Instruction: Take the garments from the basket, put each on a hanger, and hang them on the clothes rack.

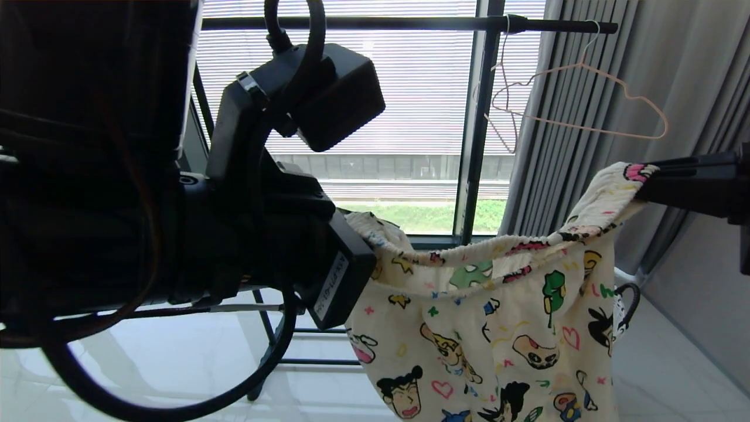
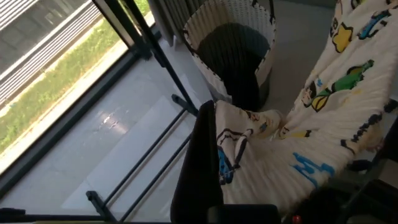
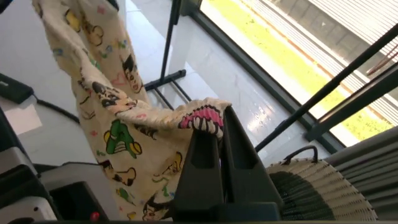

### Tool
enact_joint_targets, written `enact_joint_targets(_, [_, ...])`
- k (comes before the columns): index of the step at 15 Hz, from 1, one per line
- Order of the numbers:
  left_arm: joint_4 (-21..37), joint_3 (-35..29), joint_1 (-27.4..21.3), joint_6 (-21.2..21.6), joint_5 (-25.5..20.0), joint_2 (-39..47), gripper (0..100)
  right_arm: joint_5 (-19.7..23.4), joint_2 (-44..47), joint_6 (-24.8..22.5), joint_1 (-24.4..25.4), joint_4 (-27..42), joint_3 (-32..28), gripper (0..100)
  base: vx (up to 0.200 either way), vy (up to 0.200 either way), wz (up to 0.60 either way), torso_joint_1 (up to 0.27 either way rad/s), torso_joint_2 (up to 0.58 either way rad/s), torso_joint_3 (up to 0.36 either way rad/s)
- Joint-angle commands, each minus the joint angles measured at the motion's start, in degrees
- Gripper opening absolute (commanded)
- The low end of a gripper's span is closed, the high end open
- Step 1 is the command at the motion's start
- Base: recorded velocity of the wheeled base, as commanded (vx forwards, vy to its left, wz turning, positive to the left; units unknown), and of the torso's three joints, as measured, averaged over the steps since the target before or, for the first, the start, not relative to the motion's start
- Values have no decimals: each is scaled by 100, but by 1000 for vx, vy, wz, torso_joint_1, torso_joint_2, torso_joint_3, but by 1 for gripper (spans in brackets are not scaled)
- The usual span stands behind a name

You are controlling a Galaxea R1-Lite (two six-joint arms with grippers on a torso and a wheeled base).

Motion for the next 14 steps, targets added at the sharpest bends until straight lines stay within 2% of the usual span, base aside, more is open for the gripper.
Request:
enact_joint_targets(1, [443,33,-479,-436,25,-426,0,12,889,3,-52,-91,-830,0,0,0,0,0,0,0])
enact_joint_targets(3, [689,69,-734,-778,87,-549,0,12,1056,3,-52,-83,-1155,0,0,0,0,0,0,0])
enact_joint_targets(6, [733,139,-725,-770,333,-532,0,-5,880,3,-96,-39,-1067,0,0,0,0,0,0,0])
enact_joint_targets(8, [610,236,-241,-655,1432,-136,0,-5,537,3,-132,304,-883,0,0,0,0,0,0,0])
enact_joint_targets(9, [302,218,13,-603,2021,48,0,3,344,3,-132,524,-768,0,0,0,0,0,0,0])
enact_joint_targets(11, [-366,86,180,-585,2144,180,0,21,1,3,-132,805,-496,0,0,0,0,0,0,0])
enact_joint_targets(14, [-410,25,145,-585,2073,145,0,3,-113,-15,-123,805,-329,0,0,0,0,0,0,0])
